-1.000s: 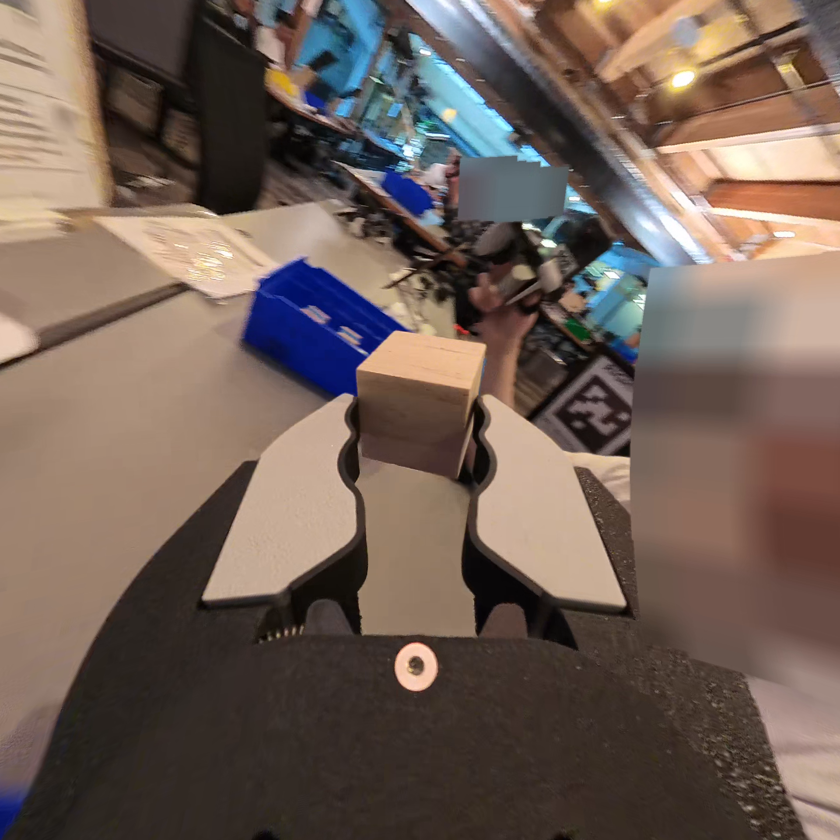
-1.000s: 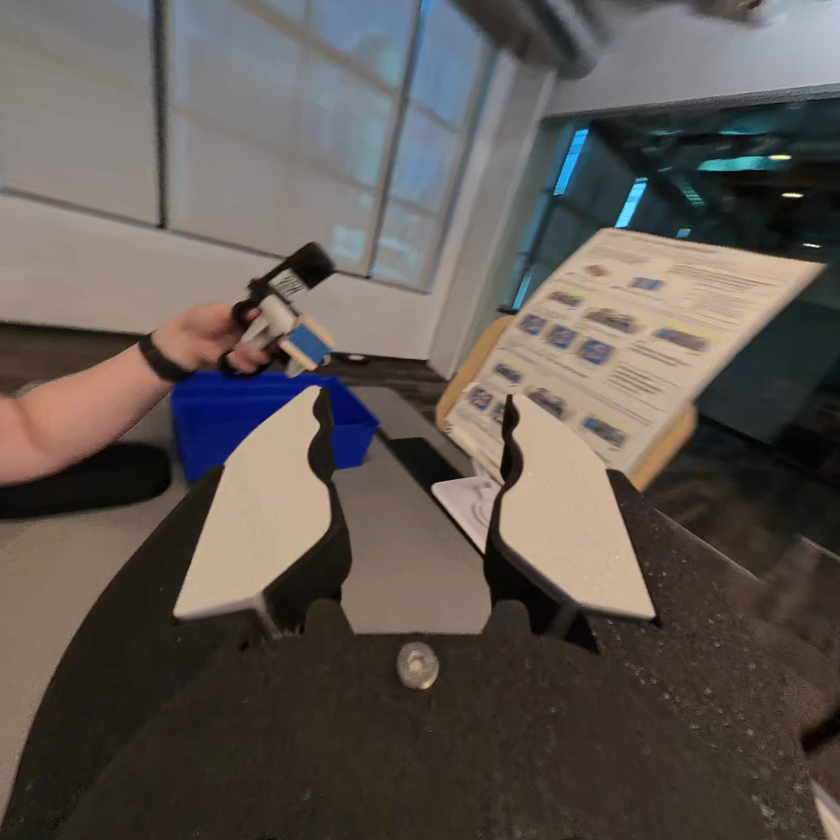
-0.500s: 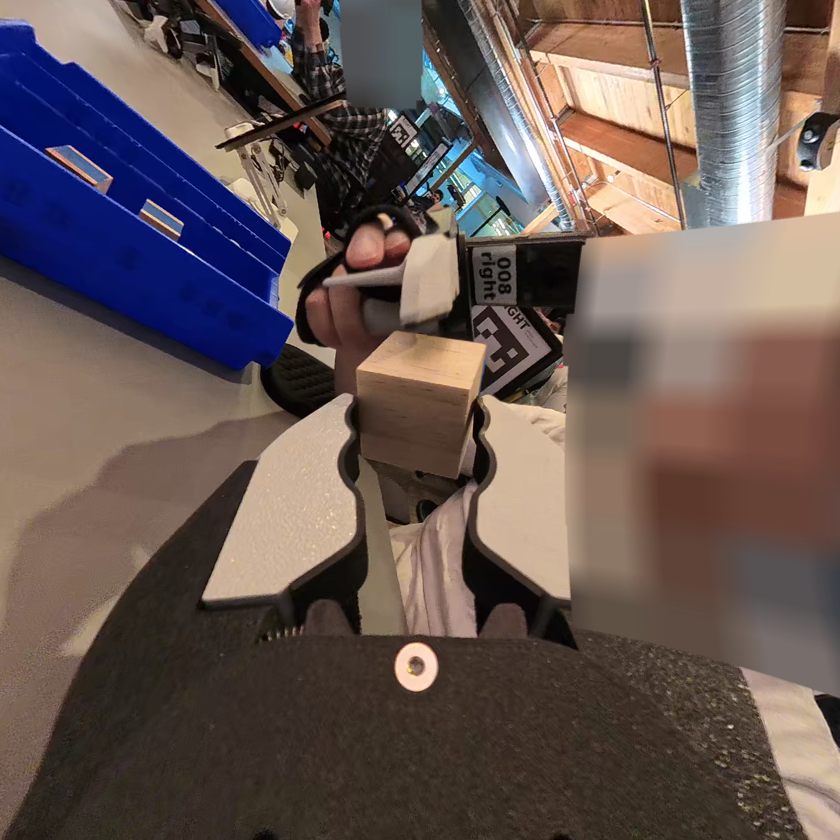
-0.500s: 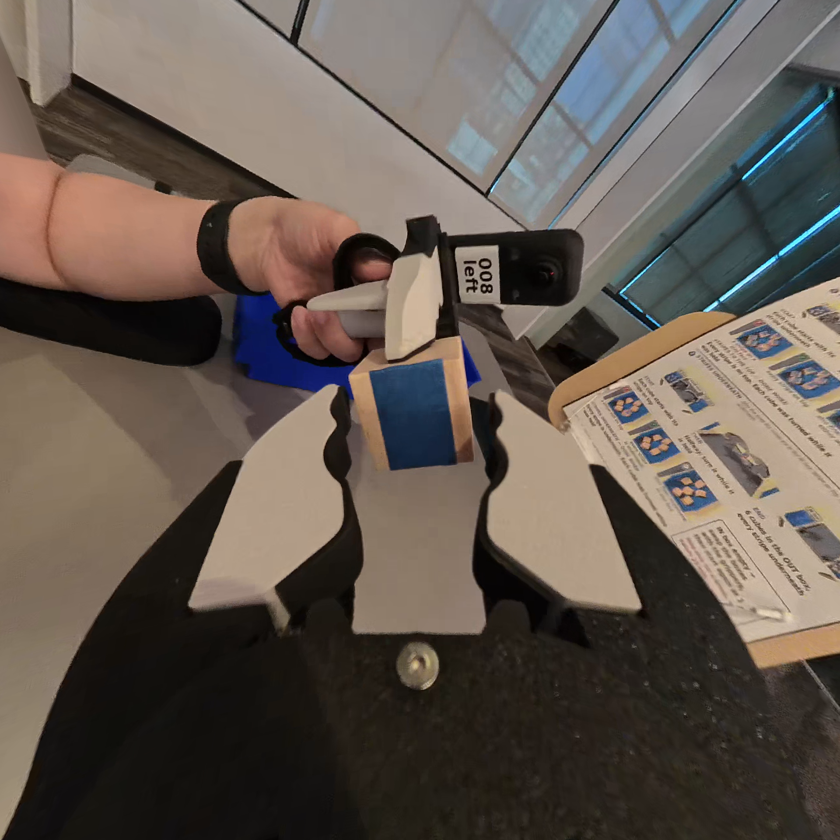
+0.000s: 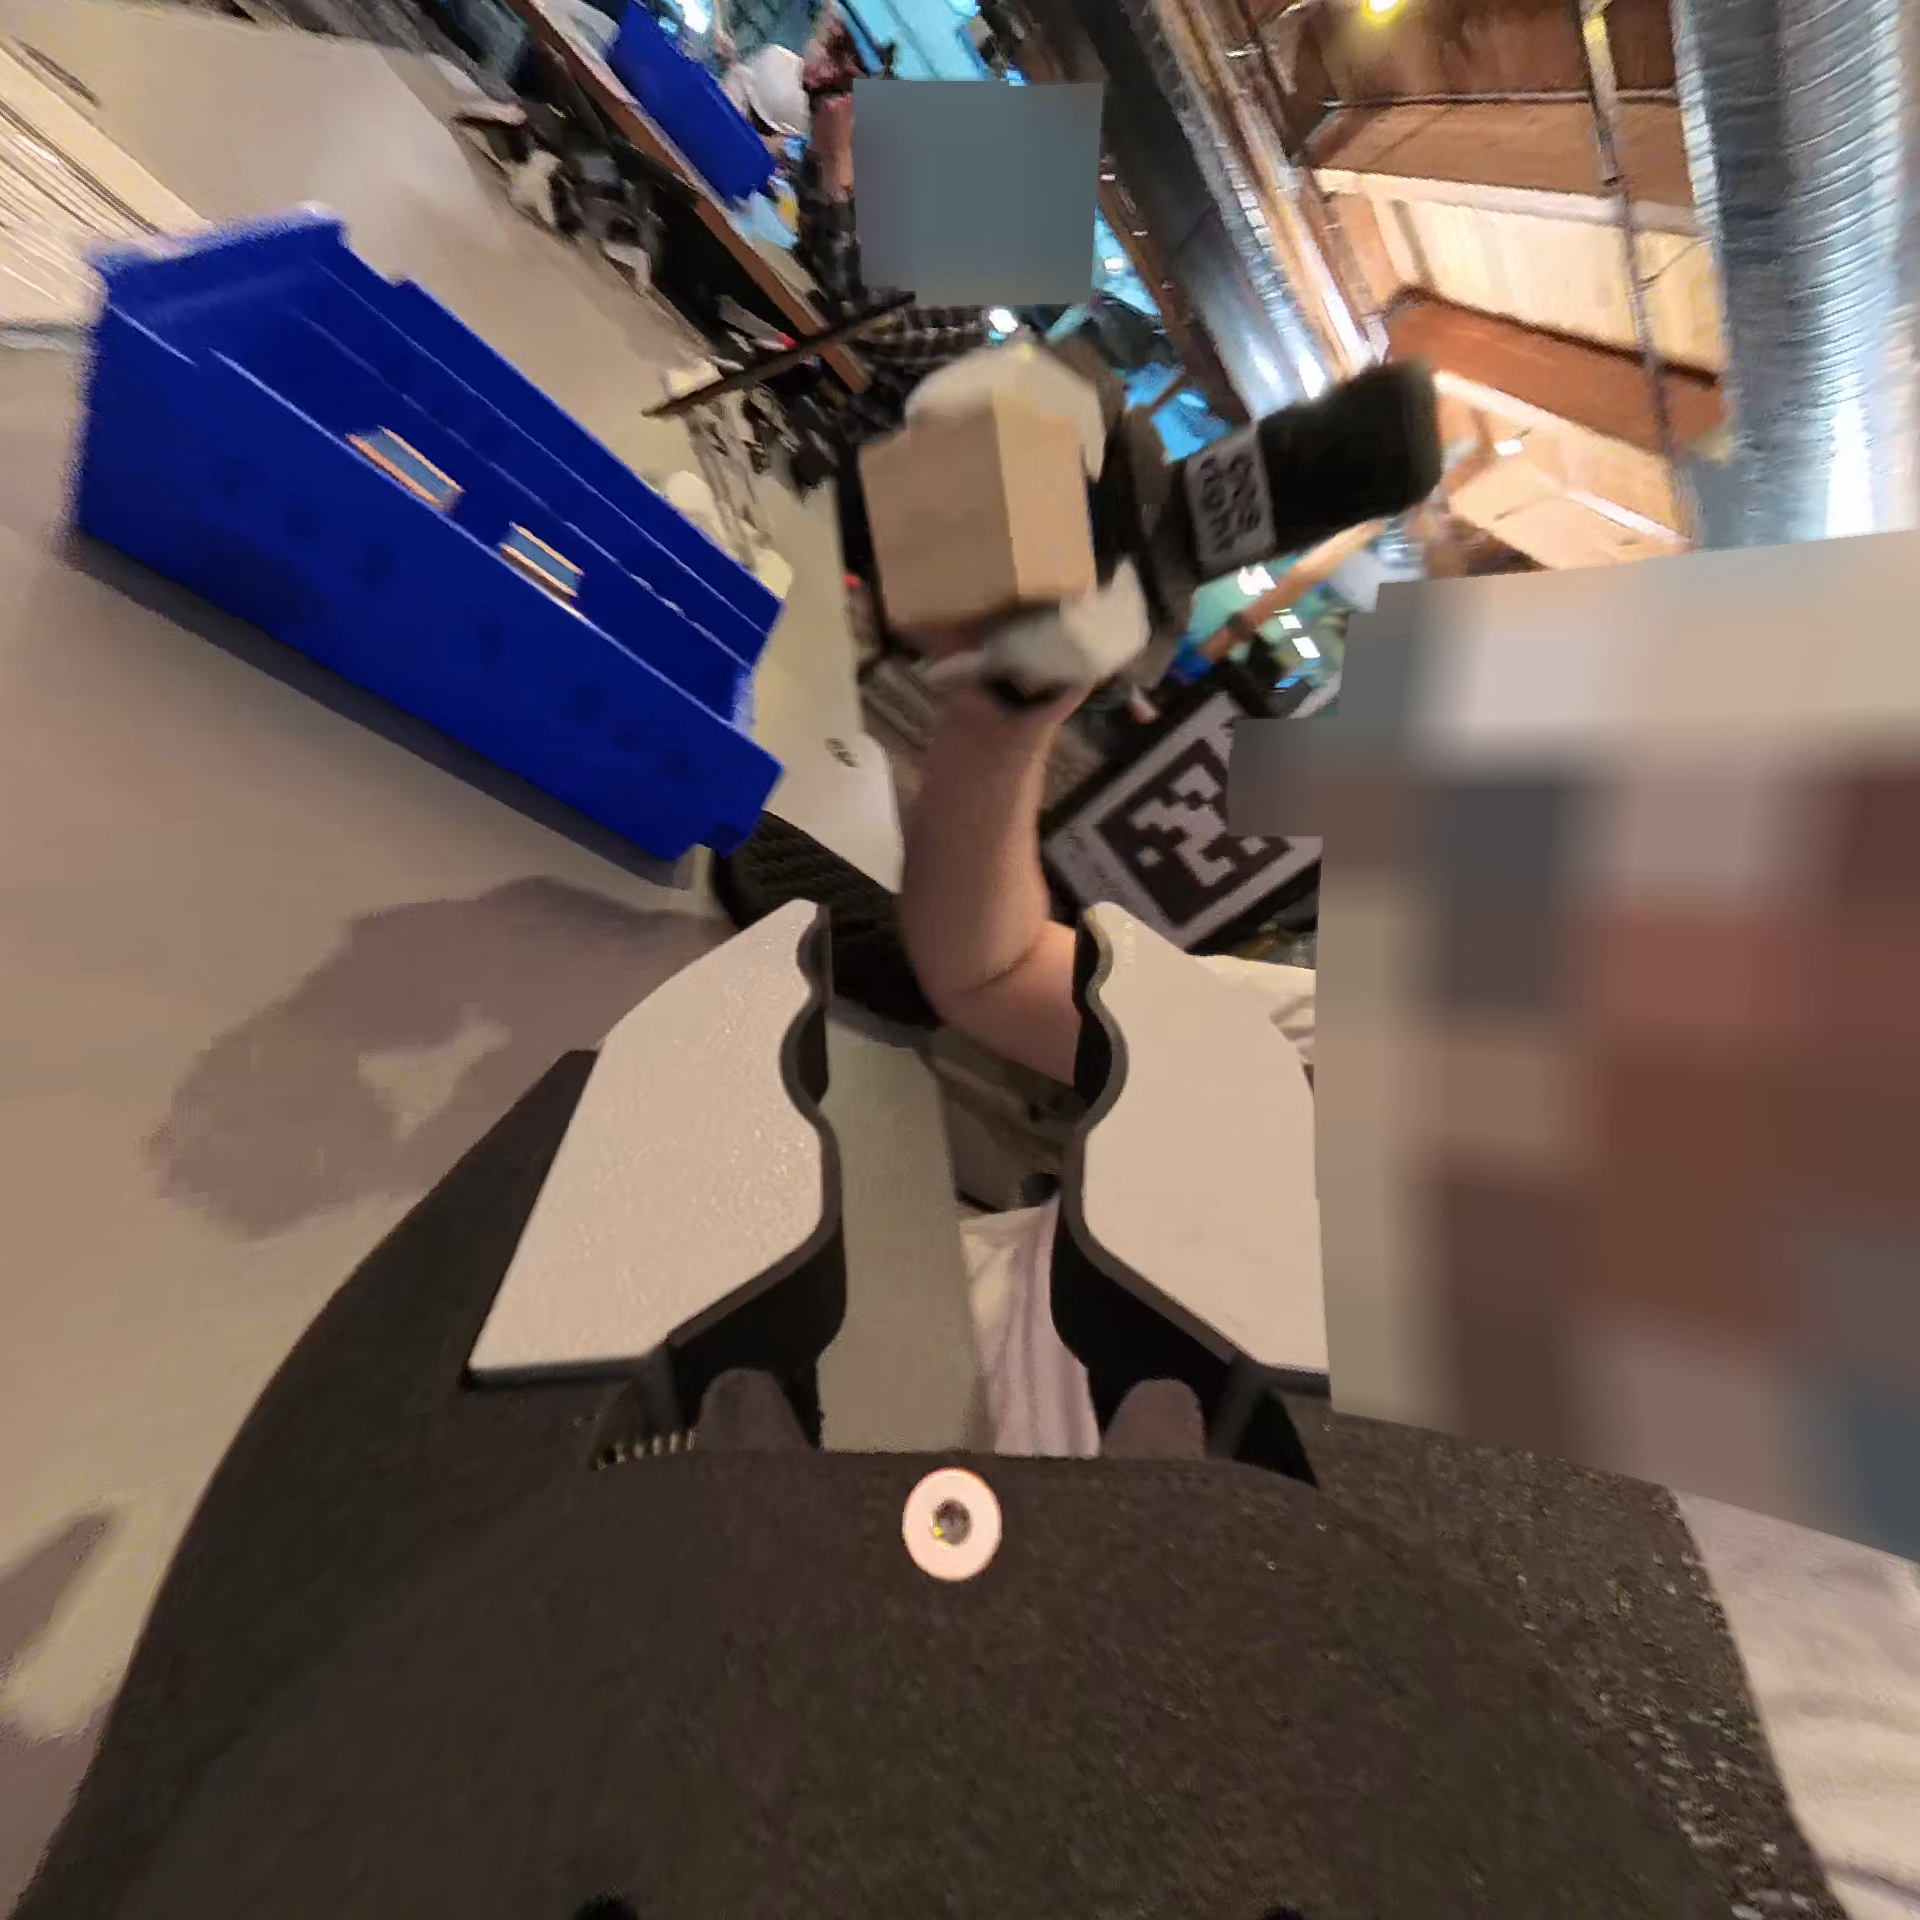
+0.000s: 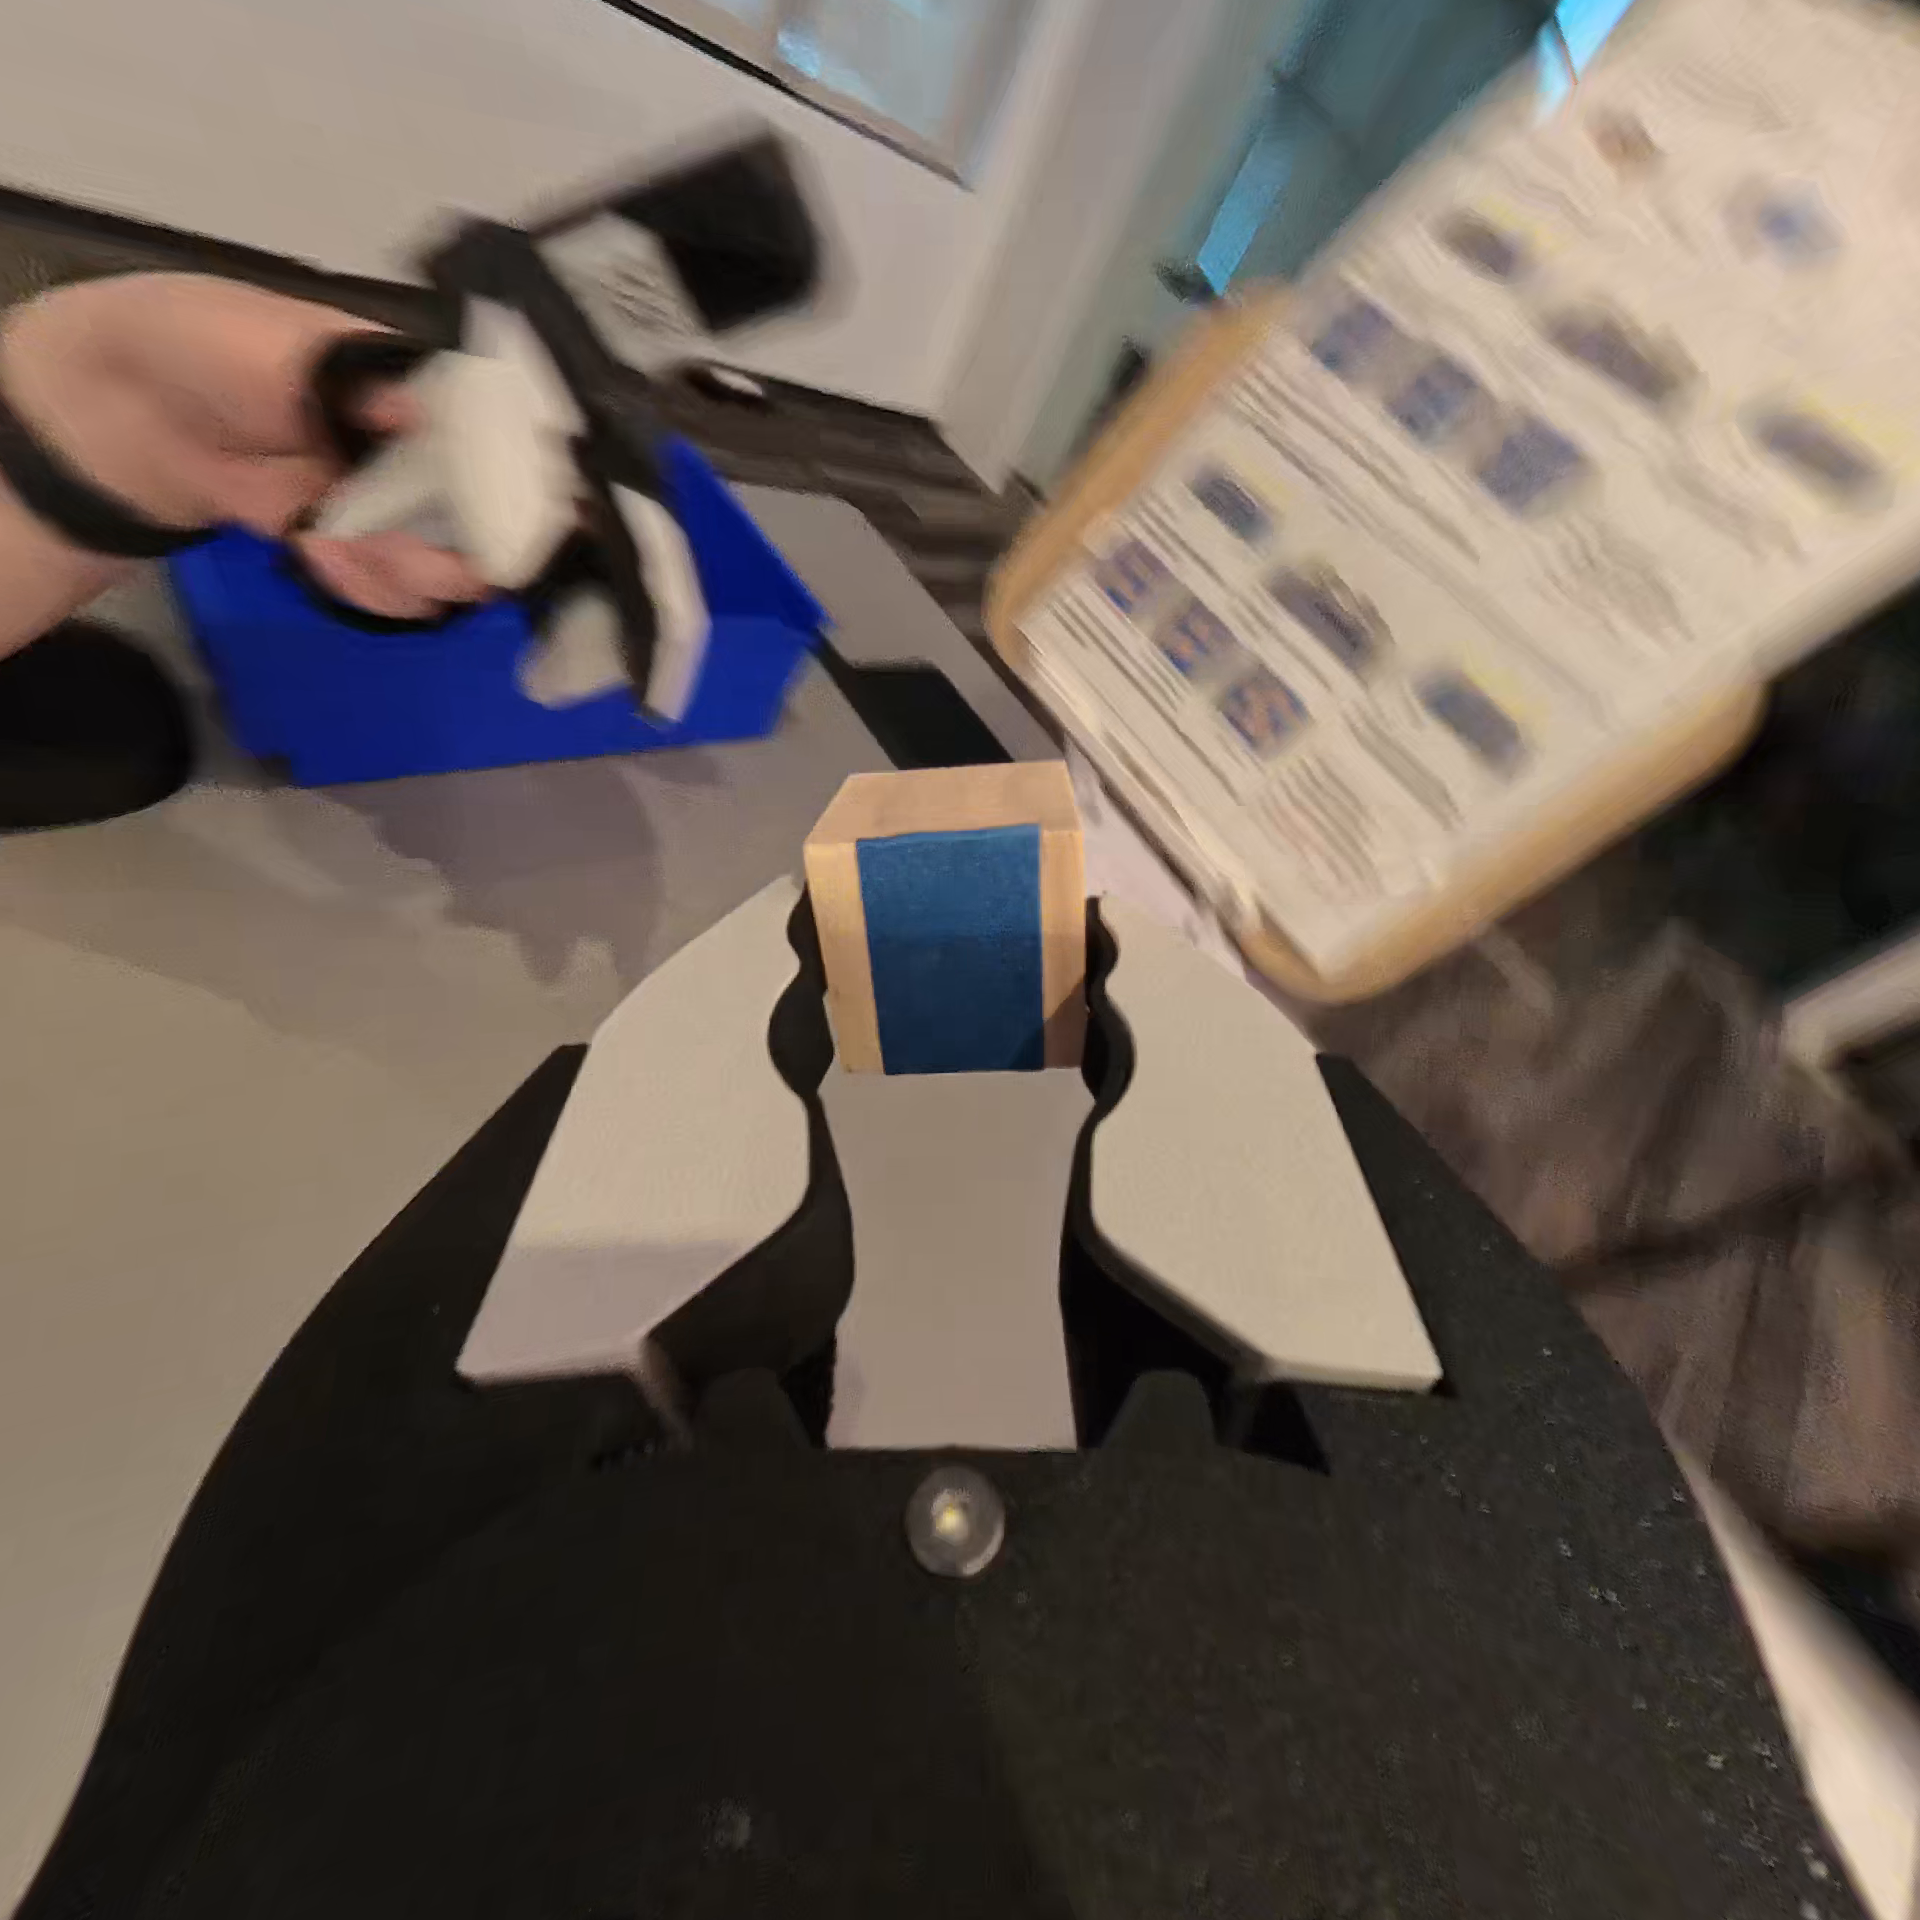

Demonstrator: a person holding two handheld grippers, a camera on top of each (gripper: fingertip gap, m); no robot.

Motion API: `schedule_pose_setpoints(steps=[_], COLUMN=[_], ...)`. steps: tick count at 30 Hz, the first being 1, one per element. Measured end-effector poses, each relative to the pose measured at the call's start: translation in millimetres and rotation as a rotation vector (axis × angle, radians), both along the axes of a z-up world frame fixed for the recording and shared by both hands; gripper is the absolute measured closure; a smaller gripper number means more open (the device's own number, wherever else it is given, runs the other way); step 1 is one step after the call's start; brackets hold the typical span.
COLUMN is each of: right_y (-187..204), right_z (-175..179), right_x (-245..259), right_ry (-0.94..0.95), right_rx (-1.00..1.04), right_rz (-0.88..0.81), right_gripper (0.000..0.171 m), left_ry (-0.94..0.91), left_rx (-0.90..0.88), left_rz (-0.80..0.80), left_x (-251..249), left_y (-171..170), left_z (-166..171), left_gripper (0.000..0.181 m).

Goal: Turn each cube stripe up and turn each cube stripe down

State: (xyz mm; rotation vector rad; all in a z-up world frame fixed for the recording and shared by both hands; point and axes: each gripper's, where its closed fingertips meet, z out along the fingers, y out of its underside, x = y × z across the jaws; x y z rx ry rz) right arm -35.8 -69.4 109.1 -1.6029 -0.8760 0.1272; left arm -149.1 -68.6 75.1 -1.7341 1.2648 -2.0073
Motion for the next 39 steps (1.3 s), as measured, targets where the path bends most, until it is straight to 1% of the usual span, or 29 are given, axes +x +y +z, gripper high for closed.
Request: schedule_pose_setpoints(steps=[1, 3, 4, 5, 6, 8, 9, 11, 13, 16, 19, 23, 26, 29, 33, 36, 37, 39], right_y=[0, -2, -5, -10, -12, -15, -17, -16, -12, -9, -5, -3, -2, -1, -7, -9, -6, 2], right_z=[-1, -27, -50, -77, -102, -149, -171, -202, -221, -235, -242, -250, -254, -245, -210, -168, -150, -109], right_x=[38, 119, 155, 180, 194, 196, 196, 192, 189, 193, 198, 205, 204, 207, 214, 225, 232, 256], right_ry=[0.072, 0.219, 0.283, 0.314, 0.327, 0.326, 0.292, 0.249, 0.226, 0.194, 0.173, 0.101, 0.098, 0.125, 0.084, 0.076, 0.064, 0.001], right_rx=[-0.114, -0.363, -0.488, -0.622, -0.711, -0.883, -0.964, -1.062, -1.124, -1.166, -1.185, -1.213, -1.235, -1.193, -1.061, -0.919, -0.840, -0.618], right_rz=[-0.111, -0.365, -0.489, -0.582, -0.630, -0.649, -0.668, -0.691, -0.712, -0.767, -0.814, -0.888, -0.884, -0.876, -0.872, -0.870, -0.875, -0.928], right_gripper=[0.125, 0.125, 0.125, 0.125, 0.125, 0.125, 0.125, 0.125, 0.125, 0.125, 0.125, 0.124, 0.124, 0.121, 0.118, 0.120, 0.119, 0.118], left_ry=[0.017, 0.056, 0.070, 0.085, 0.098, 0.113, 0.124, 0.145, 0.160, 0.164, 0.157, 0.166, 0.170, 0.161, 0.144, 0.136, 0.136, 0.137], left_rx=[0.051, 0.142, 0.171, 0.187, 0.195, 0.200, 0.202, 0.210, 0.217, 0.224, 0.235, 0.244, 0.242, 0.247, 0.260, 0.275, 0.280, 0.285], left_rz=[0.036, 0.095, 0.106, 0.104, 0.093, 0.073, 0.067, 0.067, 0.077, 0.076, 0.078, 0.074, 0.073, 0.078, 0.089, 0.105, 0.113, 0.128], left_x=[-3, -8, -9, -9, -9, -8, -7, -5, -5, -6, -7, -7, -8, -10, -16, -19, -20, -21], left_y=[6, 14, 14, 13, 10, 6, 5, 5, 5, 3, 2, 1, 1, 0, 0, 1, 3, 5], left_z=[0, -1, -2, -2, -4, -6, -9, -13, -16, -16, -13, -14, -14, -10, -1, 3, 4, 4], left_gripper=[0.137, 0.137, 0.137, 0.137, 0.137, 0.138, 0.138, 0.138, 0.139, 0.140, 0.140, 0.141, 0.141, 0.142, 0.142, 0.142, 0.142, 0.142])
